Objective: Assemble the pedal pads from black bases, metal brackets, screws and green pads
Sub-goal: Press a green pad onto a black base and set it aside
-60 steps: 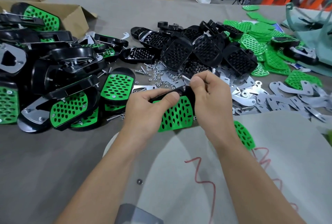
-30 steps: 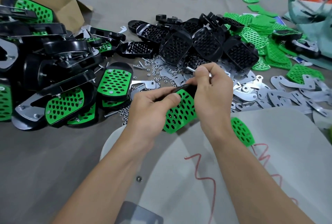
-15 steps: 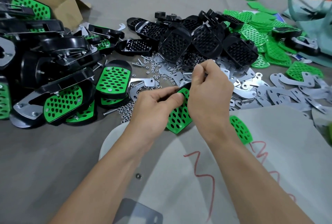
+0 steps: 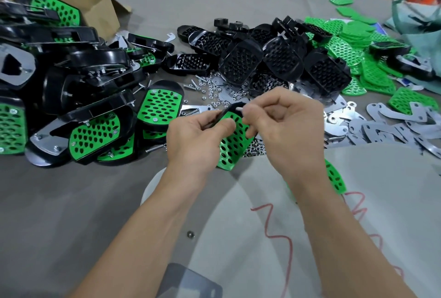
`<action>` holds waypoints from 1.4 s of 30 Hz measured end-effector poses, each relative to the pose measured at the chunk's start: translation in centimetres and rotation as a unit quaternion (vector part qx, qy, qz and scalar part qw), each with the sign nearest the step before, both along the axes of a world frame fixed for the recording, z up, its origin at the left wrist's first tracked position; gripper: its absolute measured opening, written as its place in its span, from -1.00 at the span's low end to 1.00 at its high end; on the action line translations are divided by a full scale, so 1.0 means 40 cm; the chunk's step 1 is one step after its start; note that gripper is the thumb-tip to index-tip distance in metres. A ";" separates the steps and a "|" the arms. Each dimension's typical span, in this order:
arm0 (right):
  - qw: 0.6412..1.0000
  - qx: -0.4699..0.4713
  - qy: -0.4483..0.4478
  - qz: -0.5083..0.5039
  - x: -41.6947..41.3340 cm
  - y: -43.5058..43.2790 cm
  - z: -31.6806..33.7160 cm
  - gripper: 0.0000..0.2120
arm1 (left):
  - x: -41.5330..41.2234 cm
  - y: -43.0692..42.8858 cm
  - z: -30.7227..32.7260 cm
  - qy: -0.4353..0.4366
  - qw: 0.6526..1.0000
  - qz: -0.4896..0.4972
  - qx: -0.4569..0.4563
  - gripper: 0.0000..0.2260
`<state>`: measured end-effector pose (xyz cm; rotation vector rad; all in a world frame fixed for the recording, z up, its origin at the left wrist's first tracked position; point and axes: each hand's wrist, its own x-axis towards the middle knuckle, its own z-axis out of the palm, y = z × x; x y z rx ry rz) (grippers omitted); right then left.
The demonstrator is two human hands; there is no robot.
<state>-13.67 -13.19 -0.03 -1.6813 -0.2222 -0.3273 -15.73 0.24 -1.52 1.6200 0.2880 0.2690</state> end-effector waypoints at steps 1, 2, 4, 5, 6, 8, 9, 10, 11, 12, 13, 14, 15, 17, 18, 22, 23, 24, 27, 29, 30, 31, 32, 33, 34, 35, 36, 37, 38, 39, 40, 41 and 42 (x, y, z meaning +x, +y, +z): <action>1.000 -0.015 0.015 0.021 -0.002 0.005 -0.001 -0.88 | 0.002 0.000 -0.002 -0.001 1.000 0.004 0.005 -0.77; 0.999 -0.024 0.029 0.037 -0.001 0.007 -0.003 -0.88 | 0.004 0.000 -0.003 -0.003 1.000 0.008 0.007 -0.76; 0.997 -0.018 0.052 0.060 0.005 0.005 -0.004 -0.87 | 0.006 0.001 -0.004 -0.010 1.000 0.012 0.011 -0.72; 0.996 -0.009 0.060 0.067 0.008 0.002 -0.003 -0.87 | 0.006 0.001 -0.004 -0.013 1.000 0.013 0.011 -0.73; 0.995 0.000 0.066 0.071 0.009 -0.001 -0.004 -0.87 | 0.007 0.000 -0.004 -0.016 1.000 0.013 0.011 -0.74; 0.996 0.006 0.064 0.069 0.009 -0.003 -0.010 -0.87 | 0.007 -0.001 -0.006 -0.024 0.999 0.010 0.021 -0.74; 0.996 -0.004 0.058 0.060 0.009 -0.004 -0.013 -0.86 | 0.007 0.000 -0.009 -0.027 0.999 0.003 0.034 -0.76; 0.997 -0.014 0.053 0.053 0.008 -0.003 -0.015 -0.85 | 0.006 0.000 -0.011 -0.032 0.998 -0.007 0.054 -0.80; 0.997 -0.017 0.051 0.052 0.007 -0.003 -0.014 -0.85 | 0.004 0.001 -0.013 -0.036 0.996 -0.018 0.074 -0.86; 0.997 -0.014 0.053 0.058 0.007 -0.004 -0.012 -0.86 | 0.002 0.002 -0.015 -0.043 0.994 -0.026 0.093 -0.90; 0.996 -0.009 0.059 0.069 0.008 -0.009 -0.010 -0.86 | 0.000 0.003 -0.016 -0.048 0.993 -0.028 0.105 -0.93; 0.994 -0.006 0.065 0.082 0.010 -0.014 -0.009 -0.87 | -0.001 0.003 -0.018 -0.054 0.992 -0.026 0.115 -0.95; 0.993 -0.002 0.072 0.096 0.012 -0.020 -0.009 -0.87 | -0.002 0.003 -0.019 -0.061 0.989 -0.024 0.129 -0.95; 0.989 0.013 0.083 0.120 0.019 -0.031 -0.012 -0.88 | -0.003 0.004 -0.021 -0.078 0.985 -0.020 0.156 -0.92; 0.988 0.019 0.085 0.127 0.021 -0.036 -0.014 -0.88 | -0.003 0.005 -0.023 -0.085 0.982 -0.020 0.165 -0.91; 0.987 0.016 0.089 0.135 0.022 -0.039 -0.020 -0.88 | -0.007 -0.002 -0.019 -0.111 0.977 -0.007 0.180 -0.85; 0.990 0.022 0.082 0.112 0.022 -0.039 -0.020 -0.87 | -0.007 -0.005 -0.015 -0.111 0.976 -0.002 0.185 -0.82; 0.994 0.028 0.071 0.079 0.023 -0.040 -0.024 -0.84 | -0.006 -0.007 -0.013 -0.106 0.977 -0.001 0.183 -0.82; 0.996 -0.049 0.067 -0.013 0.035 -0.044 -0.031 -0.53 | -0.003 -0.004 -0.009 -0.090 0.991 -0.022 0.096 -0.85; 0.988 -0.036 0.131 0.069 0.039 -0.044 -0.025 -0.41 | -0.004 -0.001 -0.009 -0.081 0.995 -0.036 0.044 -0.76; 0.977 -0.004 0.165 0.137 0.040 -0.040 -0.026 -0.52 | -0.004 0.000 -0.009 -0.078 0.996 -0.042 0.027 -0.76; 0.967 0.018 0.179 0.179 0.038 -0.035 -0.026 -0.67 | -0.005 -0.001 -0.009 -0.073 0.996 -0.045 0.012 -0.75; 0.967 0.017 0.173 0.185 0.035 -0.030 -0.024 -0.78 | -0.005 -0.001 -0.010 -0.066 0.997 -0.043 0.002 -0.73; 0.971 0.012 0.163 0.177 0.035 -0.027 -0.021 -0.83 | -0.004 0.000 -0.011 -0.061 0.997 -0.039 -0.004 -0.70; 0.973 0.009 0.156 0.170 0.035 -0.026 -0.020 -0.83 | -0.004 0.000 -0.013 -0.055 0.998 -0.034 -0.004 -0.67; 0.973 0.012 0.158 0.169 0.035 -0.026 -0.019 -0.84 | -0.003 0.002 -0.014 -0.051 0.998 -0.032 -0.001 -0.65; 0.971 0.018 0.165 0.172 0.037 -0.027 -0.018 -0.84 | -0.003 0.001 -0.015 -0.048 0.998 -0.032 0.002 -0.64; 0.969 0.027 0.172 0.176 0.038 -0.029 -0.016 -0.83 | -0.004 0.000 -0.015 -0.047 0.998 -0.033 0.003 -0.66; 0.967 0.034 0.176 0.179 0.039 -0.032 -0.016 -0.82 | -0.004 0.000 -0.015 -0.051 0.998 -0.036 0.008 -0.70; 0.966 0.039 0.178 0.181 0.039 -0.034 -0.015 -0.80 | -0.006 -0.002 -0.015 -0.059 0.997 -0.039 0.016 -0.74; 0.966 0.043 0.177 0.185 0.039 -0.037 -0.017 -0.79 | -0.008 -0.002 -0.014 -0.068 0.996 -0.044 0.028 -0.76; 0.965 0.047 0.177 0.190 0.040 -0.040 -0.019 -0.78 | -0.009 -0.002 -0.013 -0.077 0.995 -0.050 0.040 -0.75; 0.964 0.050 0.179 0.192 0.039 -0.042 -0.022 -0.80 | -0.010 -0.001 -0.011 -0.086 0.993 -0.058 0.055 -0.73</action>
